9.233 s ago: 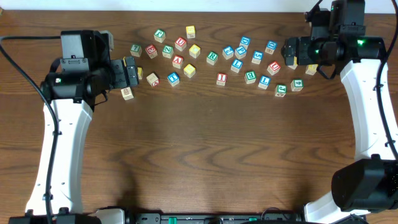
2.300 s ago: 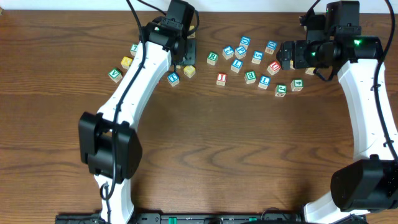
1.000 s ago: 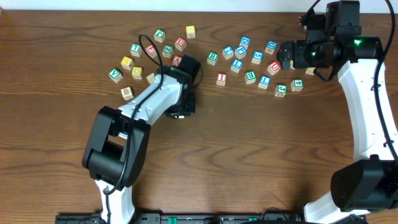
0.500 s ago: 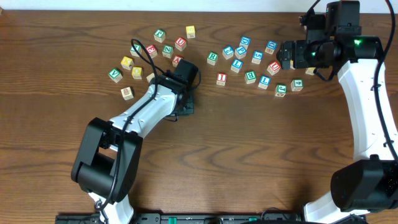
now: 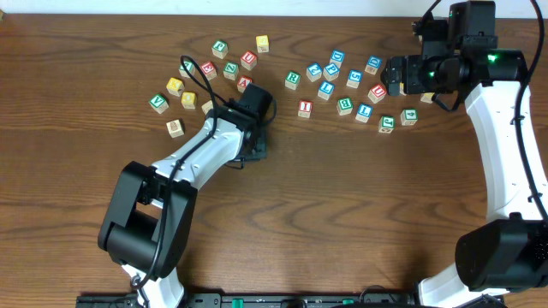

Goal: Spell out CORL
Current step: 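Carry the C block toward the open table area below the pile, then lower the C block onto the table and open the left gripper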

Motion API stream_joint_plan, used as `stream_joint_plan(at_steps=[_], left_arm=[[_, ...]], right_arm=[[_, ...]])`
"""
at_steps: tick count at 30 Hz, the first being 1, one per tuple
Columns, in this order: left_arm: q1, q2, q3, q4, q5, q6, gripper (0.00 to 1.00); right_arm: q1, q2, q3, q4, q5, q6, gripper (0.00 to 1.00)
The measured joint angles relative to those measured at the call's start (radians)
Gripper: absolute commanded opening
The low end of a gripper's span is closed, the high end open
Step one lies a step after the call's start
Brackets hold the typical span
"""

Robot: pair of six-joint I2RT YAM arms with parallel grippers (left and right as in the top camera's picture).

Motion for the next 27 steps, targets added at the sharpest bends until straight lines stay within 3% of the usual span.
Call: stream_joint_plan(at_steps=[8, 14, 16, 21, 27], left_arm=[[0.000, 0.000, -0.006, 0.012, 0.000, -0.010, 0.47], [0.000, 0.000, -0.006, 0.015, 0.000, -0.014, 0.48], [0.000, 0.000, -0.006, 0.015, 0.000, -0.014, 0.47], [0.000, 0.000, -0.006, 0.015, 0.000, -0.016, 0.32], [0.000, 0.000, -0.006, 0.014, 0.000, -0.014, 0.29]], right_arm=[[0.000, 0.000, 0.000, 0.000, 0.000, 0.000, 0.99], [0.000, 0.000, 0.000, 0.000, 0.000, 0.000, 0.99], [0.000, 0.000, 0.000, 0.000, 0.000, 0.000, 0.99], [0.000, 0.000, 0.000, 0.000, 0.000, 0.000, 0.99], [0.000, 0.000, 0.000, 0.000, 0.000, 0.000, 0.99]])
